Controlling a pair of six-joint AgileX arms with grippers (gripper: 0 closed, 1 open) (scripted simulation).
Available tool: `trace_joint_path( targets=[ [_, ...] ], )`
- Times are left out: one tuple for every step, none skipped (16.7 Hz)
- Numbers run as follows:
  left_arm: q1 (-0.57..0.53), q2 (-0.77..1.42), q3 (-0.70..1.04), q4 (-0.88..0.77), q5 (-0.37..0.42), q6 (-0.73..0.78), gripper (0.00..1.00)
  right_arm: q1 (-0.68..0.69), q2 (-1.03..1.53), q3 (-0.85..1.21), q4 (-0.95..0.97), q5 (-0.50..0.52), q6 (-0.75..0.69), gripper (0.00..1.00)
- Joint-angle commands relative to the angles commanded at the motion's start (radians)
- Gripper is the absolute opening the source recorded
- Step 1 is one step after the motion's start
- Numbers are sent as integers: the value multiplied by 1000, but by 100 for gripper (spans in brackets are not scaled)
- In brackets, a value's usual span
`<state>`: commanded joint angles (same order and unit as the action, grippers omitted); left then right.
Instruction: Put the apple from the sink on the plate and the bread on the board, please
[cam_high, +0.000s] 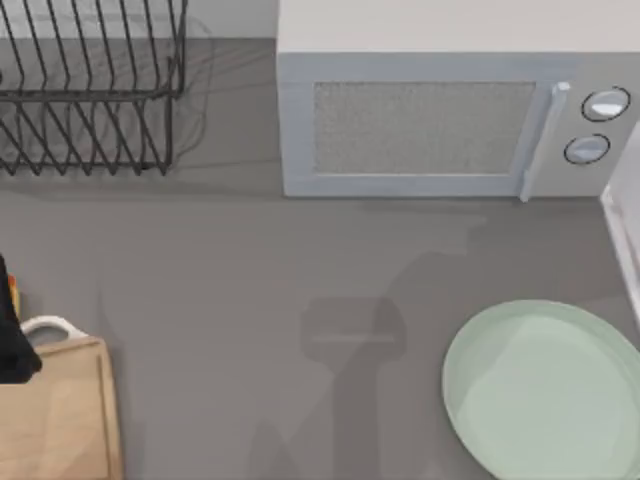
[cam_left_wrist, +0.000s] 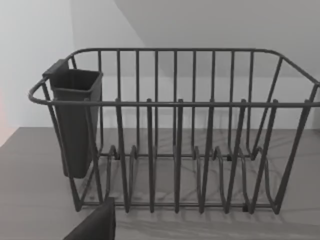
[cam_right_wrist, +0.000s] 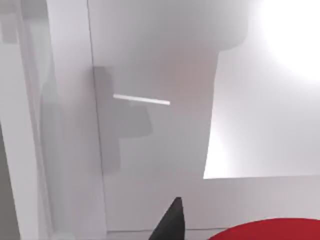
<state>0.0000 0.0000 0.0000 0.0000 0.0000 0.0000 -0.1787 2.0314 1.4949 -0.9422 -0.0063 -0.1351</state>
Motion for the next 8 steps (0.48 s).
trace_joint_path(
  targets=[
    [0, 0, 0, 0, 0, 0, 100, 23, -25, -12, -15, 1, 28, 0],
    [0, 0, 0, 0, 0, 0, 100, 48, -52, -27, -31, 2, 58, 0],
    [0, 0, 0, 0, 0, 0, 100, 77, -80, -44, -48, 3, 92, 0],
    [0, 0, 0, 0, 0, 0, 100, 108, -109, -63, -65, 4, 127, 0],
    [0, 0, 0, 0, 0, 0, 100, 142, -139, -83, -83, 5, 164, 0],
    [0, 0, 0, 0, 0, 0, 100, 178, -168, -104, -100, 5, 202, 0],
    [0, 0, 0, 0, 0, 0, 100, 216, -198, -124, -118, 6, 241, 0],
    [0, 0, 0, 0, 0, 0, 100, 256, -228, -145, -134, 7, 280, 0]
  ],
)
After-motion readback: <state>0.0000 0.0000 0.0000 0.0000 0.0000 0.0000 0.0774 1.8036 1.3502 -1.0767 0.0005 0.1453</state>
